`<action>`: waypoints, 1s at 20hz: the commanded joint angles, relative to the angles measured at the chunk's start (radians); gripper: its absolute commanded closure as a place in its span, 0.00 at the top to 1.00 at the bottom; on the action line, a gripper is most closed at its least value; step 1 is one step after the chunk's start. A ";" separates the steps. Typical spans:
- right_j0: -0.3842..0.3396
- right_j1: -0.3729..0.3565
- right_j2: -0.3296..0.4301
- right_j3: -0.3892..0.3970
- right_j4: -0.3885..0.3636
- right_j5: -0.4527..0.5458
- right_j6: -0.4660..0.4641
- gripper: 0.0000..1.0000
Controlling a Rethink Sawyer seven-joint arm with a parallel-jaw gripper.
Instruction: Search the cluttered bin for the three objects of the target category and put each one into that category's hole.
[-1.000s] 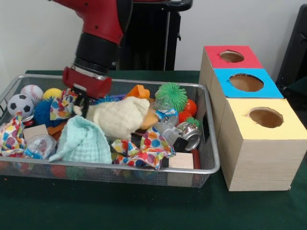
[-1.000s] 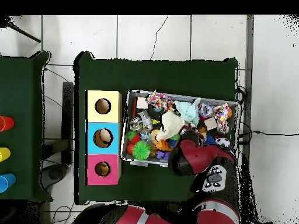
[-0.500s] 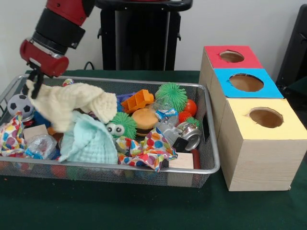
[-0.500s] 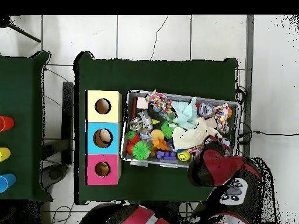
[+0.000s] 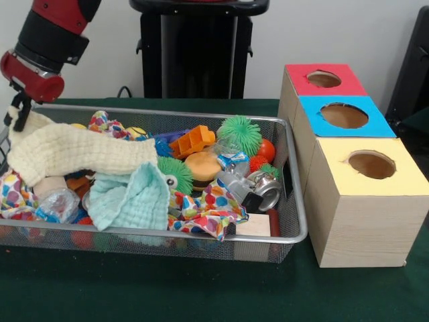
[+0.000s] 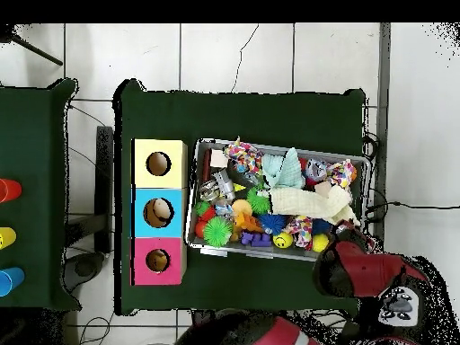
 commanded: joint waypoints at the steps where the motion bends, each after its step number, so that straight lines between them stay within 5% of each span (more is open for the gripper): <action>1: -0.022 0.024 0.183 0.014 -0.032 0.116 -0.052 0.00; 20: -0.103 0.058 0.291 0.026 -0.068 0.105 -0.068 0.00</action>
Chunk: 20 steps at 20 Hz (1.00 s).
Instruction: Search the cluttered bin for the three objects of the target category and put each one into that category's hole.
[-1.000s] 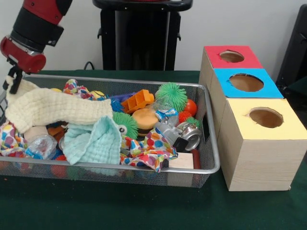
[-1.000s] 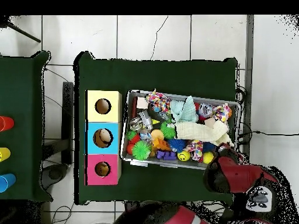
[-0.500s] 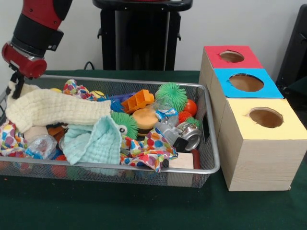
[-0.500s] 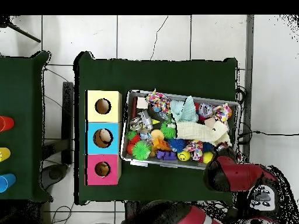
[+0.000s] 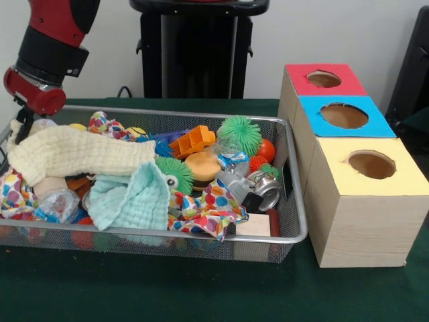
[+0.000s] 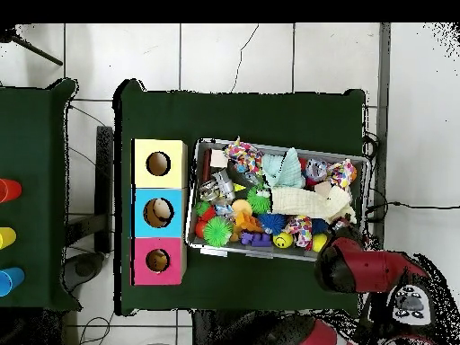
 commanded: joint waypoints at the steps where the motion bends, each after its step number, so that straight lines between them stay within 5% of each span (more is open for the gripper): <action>1: -0.034 0.062 0.200 0.025 -0.063 0.098 -0.068 0.00; 20: -0.045 0.106 0.210 -0.010 -0.082 0.076 -0.064 0.00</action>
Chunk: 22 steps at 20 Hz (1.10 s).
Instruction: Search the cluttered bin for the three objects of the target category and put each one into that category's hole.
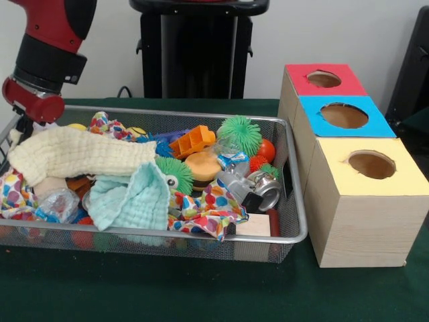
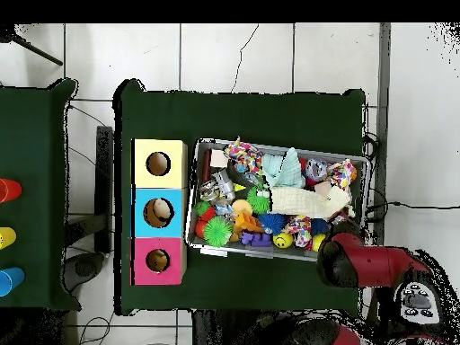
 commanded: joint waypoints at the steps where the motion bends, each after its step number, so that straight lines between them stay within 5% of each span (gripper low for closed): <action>1: 0.007 0.114 0.136 0.005 -0.063 0.076 -0.061 0.00; 22: 0.024 0.107 0.137 -0.008 -0.047 0.112 -0.064 0.00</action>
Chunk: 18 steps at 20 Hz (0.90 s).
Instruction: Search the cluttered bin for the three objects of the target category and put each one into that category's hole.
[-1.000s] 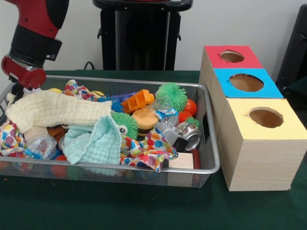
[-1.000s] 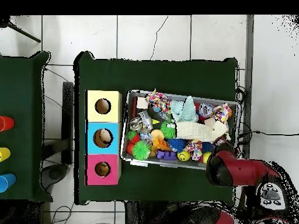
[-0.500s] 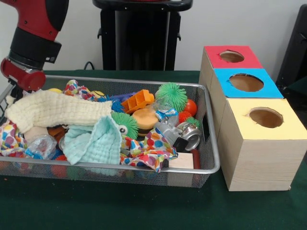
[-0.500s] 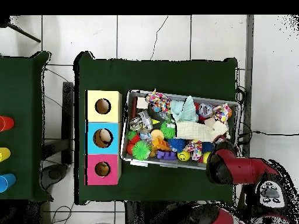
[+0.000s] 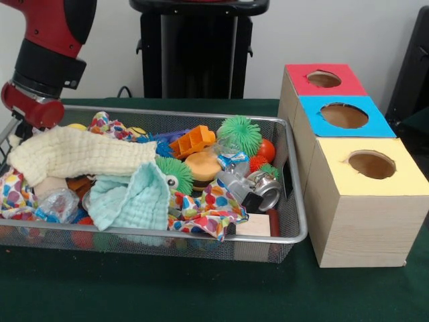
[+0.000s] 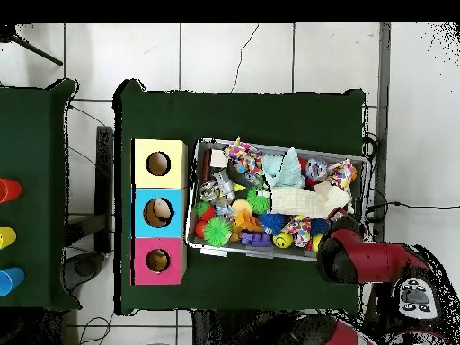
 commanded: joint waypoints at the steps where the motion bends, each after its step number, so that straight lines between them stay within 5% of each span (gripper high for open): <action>1: 0.022 0.096 0.130 0.011 -0.047 0.110 -0.063 0.00; 10: 0.029 0.072 0.141 0.028 -0.037 0.122 -0.060 0.00; 18: -0.069 0.027 0.313 0.098 -0.047 0.159 -0.086 0.00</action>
